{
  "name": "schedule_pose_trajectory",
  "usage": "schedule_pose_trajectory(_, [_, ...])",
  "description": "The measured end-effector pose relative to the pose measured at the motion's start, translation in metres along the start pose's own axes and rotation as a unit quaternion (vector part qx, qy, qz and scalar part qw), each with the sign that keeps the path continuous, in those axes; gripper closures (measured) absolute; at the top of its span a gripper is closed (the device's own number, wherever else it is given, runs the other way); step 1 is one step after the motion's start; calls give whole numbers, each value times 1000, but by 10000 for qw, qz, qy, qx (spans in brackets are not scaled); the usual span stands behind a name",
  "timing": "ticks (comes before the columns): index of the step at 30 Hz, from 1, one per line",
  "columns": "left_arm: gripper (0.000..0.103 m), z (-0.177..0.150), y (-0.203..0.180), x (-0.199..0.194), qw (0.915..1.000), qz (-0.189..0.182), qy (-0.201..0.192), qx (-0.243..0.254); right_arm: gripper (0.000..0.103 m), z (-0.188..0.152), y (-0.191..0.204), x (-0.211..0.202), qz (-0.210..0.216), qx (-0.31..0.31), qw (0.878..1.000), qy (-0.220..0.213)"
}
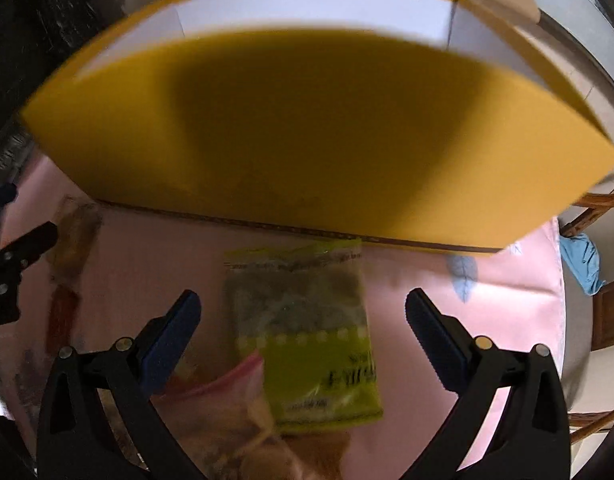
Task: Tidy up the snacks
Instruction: 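Carry round pastry pack with left tool while right tool carries green seed bag to box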
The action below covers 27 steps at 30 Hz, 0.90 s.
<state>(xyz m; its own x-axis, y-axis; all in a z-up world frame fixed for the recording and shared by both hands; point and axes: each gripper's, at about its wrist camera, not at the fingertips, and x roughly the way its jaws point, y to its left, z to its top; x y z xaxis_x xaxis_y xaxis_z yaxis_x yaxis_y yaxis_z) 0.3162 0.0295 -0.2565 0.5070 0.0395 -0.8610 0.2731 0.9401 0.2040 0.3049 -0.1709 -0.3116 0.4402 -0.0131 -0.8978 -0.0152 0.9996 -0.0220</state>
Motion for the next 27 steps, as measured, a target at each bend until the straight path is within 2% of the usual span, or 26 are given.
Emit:
schedule_pose_trajectory(3, [2, -4, -3, 21, 9992, 78, 380, -3, 1, -1, -1, 10, 150, 13, 9995, 265])
schedule_pose_trajectory(4, [2, -8, -5, 29, 9988, 103, 470, 22, 1, -2, 0, 10, 136, -44, 9996, 226])
schedule_pose_trajectory(5, [2, -13, -7, 34, 9987, 147, 487, 27, 1, -3, 1, 10, 120, -101, 9997, 192])
schedule_pose_trajectory(6, [9, -17, -5, 32, 9995, 91, 288, -81, 1, -4, 1, 10, 119, -65, 9998, 177])
schedule_pose_trajectory(7, [14, -21, -2, 31, 9993, -127, 226, -254, 4, -4, 2, 9, 86, -52, 9998, 181])
schedule_pose_trajectory(8, [33, -23, 3, 31, 9974, -492, 277, -457, 11, -5, 3, 5, 86, -26, 9999, 135])
schedule_pose_trajectory(9, [44, -24, 8, 30, 9937, -796, 379, -692, 38, -9, 5, -6, 22, 59, 10000, 28])
schedule_pose_trajectory(10, [47, -24, 10, 29, 9929, -810, 472, -728, 39, -11, 5, -12, -57, 164, 9998, 16])
schedule_pose_trajectory(12, [47, -27, 11, 26, 9919, -850, 633, -703, 40, -22, 1, -22, 265, 495, 9984, 13])
schedule_pose_trajectory(14, [47, -32, 13, 21, 9892, -1006, 656, -845, 40, -33, -2, -31, 310, 708, 9970, -2])
schedule_pose_trajectory(20, [47, -50, 23, -17, 9836, -1454, 440, -971, 40, -49, -13, -83, 495, 916, 9937, -420])
schedule_pose_trajectory(22, [47, -53, 31, -33, 9745, -1870, 355, -1185, 40, -49, -16, -102, 614, 958, 9917, -604])
schedule_pose_trajectory(24, [47, -55, 38, -51, 9593, -2394, 169, -1489, 40, -52, -22, -124, 768, 1040, 9881, -837])
schedule_pose_trajectory(25, [47, -55, 37, -59, 9555, -2515, 82, -1539, 40, -52, -26, -133, 835, 1053, 9863, -958])
schedule_pose_trajectory(26, [47, -54, 36, -67, 9546, -2558, -9, -1525, 40, -50, -24, -144, 843, 1058, 9852, -1050])
schedule_pose_trajectory(27, [47, -52, 31, -74, 9577, -2491, -69, -1438, 40, -51, -25, -154, 809, 1068, 9843, -1145])
